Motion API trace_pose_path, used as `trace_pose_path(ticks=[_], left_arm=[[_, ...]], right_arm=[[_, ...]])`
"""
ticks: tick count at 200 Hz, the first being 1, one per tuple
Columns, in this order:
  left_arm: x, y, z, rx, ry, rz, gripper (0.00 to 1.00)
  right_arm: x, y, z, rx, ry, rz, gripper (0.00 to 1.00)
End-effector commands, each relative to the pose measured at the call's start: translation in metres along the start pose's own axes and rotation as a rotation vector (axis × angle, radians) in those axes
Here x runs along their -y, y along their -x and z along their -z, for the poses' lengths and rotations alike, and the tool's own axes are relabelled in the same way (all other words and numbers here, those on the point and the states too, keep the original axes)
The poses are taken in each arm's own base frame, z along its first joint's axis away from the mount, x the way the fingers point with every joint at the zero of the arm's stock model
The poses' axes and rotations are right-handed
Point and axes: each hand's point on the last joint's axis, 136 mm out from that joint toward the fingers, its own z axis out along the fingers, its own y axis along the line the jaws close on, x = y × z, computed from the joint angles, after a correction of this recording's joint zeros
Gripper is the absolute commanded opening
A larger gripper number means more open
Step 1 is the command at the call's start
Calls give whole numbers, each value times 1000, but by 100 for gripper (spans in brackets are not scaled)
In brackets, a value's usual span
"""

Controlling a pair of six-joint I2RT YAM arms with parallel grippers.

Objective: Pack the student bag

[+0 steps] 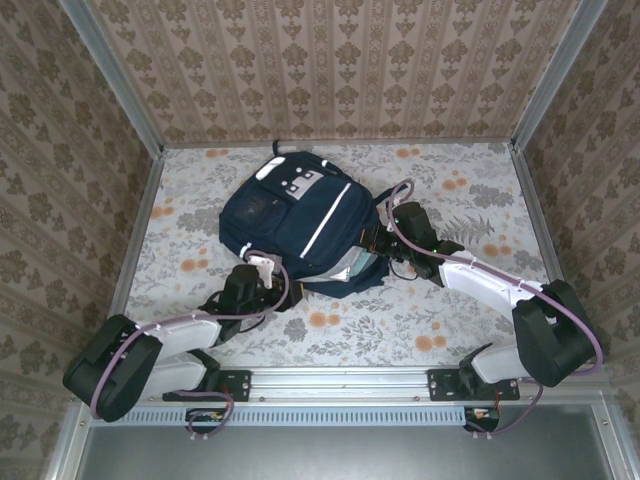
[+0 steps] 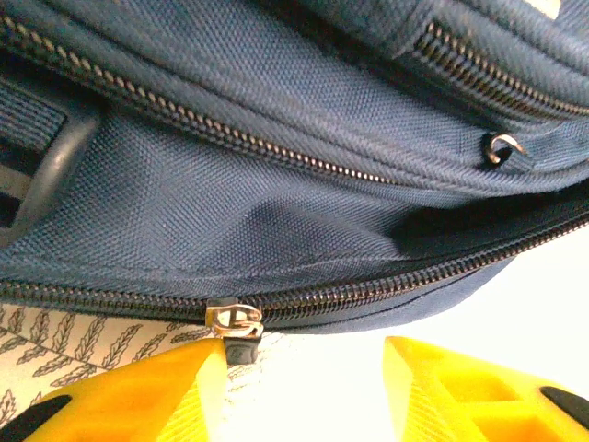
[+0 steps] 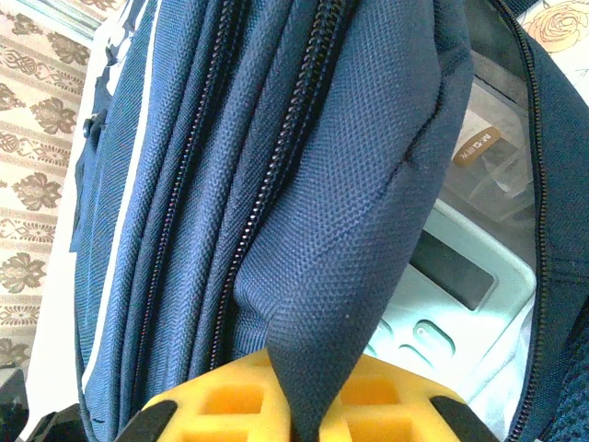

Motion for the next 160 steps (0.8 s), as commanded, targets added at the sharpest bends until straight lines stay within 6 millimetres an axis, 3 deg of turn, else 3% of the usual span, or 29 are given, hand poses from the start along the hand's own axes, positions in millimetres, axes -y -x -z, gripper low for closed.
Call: trace_pose_path(ticks=[1,59,134,160], left_arm=[[-7,-6,-2,-19,57,-45,47],[-15,-15,-12,-54,173,-125,44],[-21,5,-9,-19,404,-289,44],[-25,5,-12,-36,467,-325,40]], right_arm=[[-12,7,7,31,45,3,14],[-12,7,7,30,48,0,15],[-11,6,6,25,49,-1,16],[-11,6,5,26,49,-2,16]])
